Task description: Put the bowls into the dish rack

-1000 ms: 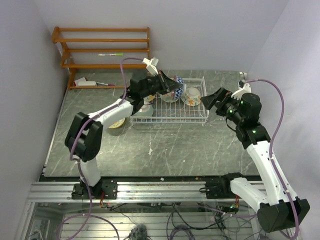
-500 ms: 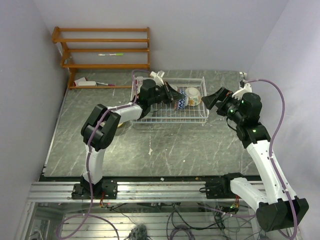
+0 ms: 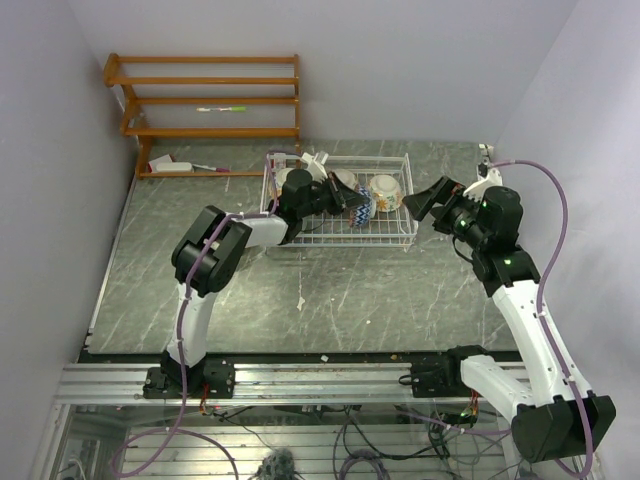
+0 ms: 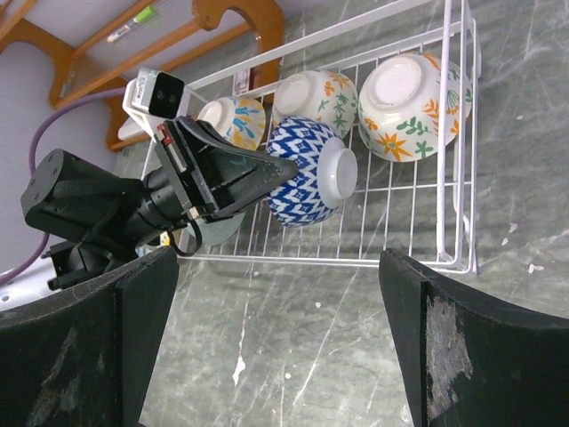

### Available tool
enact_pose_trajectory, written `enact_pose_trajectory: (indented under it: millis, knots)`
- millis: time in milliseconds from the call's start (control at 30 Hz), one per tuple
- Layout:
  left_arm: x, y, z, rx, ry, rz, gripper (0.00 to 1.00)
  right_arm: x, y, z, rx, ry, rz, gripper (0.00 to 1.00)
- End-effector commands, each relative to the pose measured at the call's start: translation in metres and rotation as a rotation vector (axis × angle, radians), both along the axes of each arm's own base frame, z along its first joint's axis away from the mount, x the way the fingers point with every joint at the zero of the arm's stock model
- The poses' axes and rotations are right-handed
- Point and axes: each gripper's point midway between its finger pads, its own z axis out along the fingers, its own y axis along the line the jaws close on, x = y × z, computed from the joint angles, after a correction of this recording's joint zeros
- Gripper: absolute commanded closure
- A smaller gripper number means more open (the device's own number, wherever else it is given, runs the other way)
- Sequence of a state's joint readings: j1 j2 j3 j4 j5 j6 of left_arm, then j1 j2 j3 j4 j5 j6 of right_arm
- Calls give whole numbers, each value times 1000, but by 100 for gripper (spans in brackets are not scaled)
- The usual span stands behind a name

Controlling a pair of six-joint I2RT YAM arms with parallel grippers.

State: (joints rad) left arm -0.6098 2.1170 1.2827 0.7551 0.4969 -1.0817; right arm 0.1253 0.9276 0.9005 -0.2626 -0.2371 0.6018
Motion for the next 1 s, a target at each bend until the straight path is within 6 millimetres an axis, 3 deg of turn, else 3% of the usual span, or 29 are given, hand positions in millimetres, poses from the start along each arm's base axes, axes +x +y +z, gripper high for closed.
enact_pose_trajectory:
  millis: [0, 167, 367, 733, 967]
  knots:
    - [-3, 1, -15, 40, -16, 16, 93, -1, -1, -7, -6, 7, 8, 4]
    - [-6, 11, -35, 96, 3, 46, 92, -1, -1, -10, -7, 14, 13, 4]
    - [-8, 25, -53, 120, 31, 83, 85, -1, 0, -13, -5, 21, 19, 4]
    - [-2, 55, -57, 170, 35, 152, 73, 1, 0, -20, -3, 36, 21, 4]
    - [0, 79, -62, 190, 51, 206, 73, 3, 3, -25, 8, 47, 33, 4]
